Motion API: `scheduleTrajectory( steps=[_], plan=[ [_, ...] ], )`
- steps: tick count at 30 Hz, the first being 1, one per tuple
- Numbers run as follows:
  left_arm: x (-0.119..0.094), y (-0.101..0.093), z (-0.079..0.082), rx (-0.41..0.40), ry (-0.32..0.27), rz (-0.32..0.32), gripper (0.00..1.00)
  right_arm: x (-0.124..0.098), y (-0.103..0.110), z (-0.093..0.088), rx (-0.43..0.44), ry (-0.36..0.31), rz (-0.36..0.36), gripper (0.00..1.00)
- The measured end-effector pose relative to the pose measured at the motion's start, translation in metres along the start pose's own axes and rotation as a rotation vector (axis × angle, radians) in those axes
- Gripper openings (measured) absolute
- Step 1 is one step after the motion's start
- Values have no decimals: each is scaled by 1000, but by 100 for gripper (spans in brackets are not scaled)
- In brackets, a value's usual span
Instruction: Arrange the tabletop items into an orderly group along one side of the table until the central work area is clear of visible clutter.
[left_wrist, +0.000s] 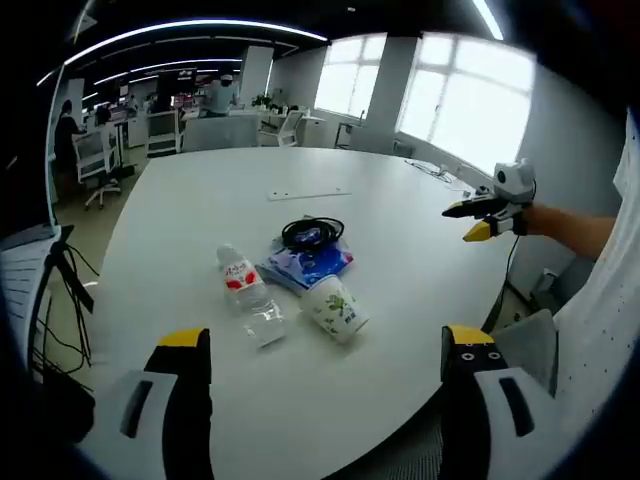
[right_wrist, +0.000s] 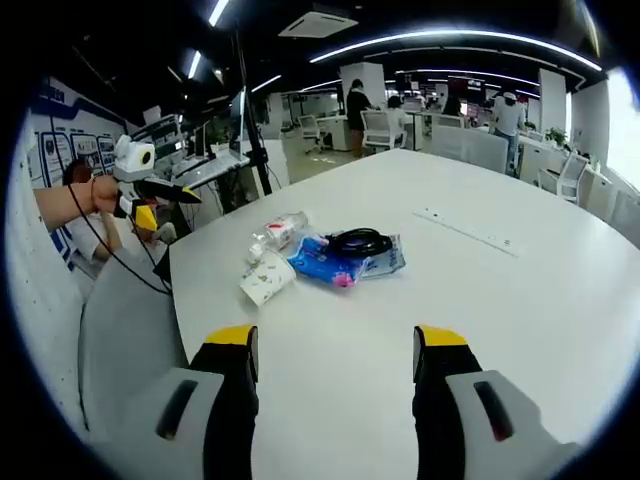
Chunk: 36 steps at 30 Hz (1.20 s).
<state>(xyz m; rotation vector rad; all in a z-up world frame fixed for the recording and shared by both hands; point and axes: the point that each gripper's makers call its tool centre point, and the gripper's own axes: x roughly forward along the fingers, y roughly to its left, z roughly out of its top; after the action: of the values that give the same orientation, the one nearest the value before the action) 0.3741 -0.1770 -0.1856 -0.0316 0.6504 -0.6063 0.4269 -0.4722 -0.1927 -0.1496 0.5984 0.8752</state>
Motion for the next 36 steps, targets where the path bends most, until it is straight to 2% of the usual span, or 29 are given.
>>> scheduleTrajectory(
  steps=[36],
  plan=[
    [-2,0,-1,-5,-3,-2,98,-1,-1,-1,-9,5,1,61]
  ],
)
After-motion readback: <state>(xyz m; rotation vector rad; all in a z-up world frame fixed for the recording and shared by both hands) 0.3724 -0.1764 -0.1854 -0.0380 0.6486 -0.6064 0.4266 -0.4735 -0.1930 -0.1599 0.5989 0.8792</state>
